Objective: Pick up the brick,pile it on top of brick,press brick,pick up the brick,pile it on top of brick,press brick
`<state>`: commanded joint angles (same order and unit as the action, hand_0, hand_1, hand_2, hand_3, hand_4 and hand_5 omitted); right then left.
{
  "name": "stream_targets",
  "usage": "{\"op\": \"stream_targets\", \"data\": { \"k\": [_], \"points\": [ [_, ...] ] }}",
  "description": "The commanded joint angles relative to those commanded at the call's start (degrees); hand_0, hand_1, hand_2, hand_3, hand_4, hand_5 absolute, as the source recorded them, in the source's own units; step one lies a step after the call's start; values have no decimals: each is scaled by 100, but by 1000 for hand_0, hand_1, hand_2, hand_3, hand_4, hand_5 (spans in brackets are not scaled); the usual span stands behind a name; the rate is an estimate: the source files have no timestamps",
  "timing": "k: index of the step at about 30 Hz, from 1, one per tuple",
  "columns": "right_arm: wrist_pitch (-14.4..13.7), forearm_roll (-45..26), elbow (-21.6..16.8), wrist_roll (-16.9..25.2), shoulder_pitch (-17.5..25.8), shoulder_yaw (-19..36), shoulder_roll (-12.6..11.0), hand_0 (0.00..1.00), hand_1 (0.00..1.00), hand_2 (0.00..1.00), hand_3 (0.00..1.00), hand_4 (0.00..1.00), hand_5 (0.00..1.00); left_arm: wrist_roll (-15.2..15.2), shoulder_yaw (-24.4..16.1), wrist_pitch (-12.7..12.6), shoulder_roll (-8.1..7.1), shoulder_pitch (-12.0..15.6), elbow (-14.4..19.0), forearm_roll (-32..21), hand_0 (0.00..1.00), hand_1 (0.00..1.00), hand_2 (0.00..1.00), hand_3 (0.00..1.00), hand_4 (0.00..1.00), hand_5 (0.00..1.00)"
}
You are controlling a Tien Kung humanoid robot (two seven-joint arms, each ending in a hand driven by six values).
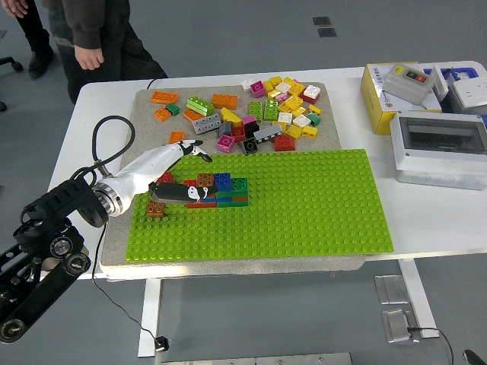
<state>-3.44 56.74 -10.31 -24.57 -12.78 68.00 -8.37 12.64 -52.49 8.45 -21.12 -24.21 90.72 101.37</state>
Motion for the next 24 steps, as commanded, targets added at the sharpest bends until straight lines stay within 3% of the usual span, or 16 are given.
{"op": "stream_targets", "data": {
  "k": [24],
  "points": [
    [0, -106, 0, 36, -27, -74, 4, 728, 693, 708, 792, 611, 975, -141, 186, -68, 228, -51, -808, -52, 997, 967, 966, 689, 842, 587]
  ]
}}
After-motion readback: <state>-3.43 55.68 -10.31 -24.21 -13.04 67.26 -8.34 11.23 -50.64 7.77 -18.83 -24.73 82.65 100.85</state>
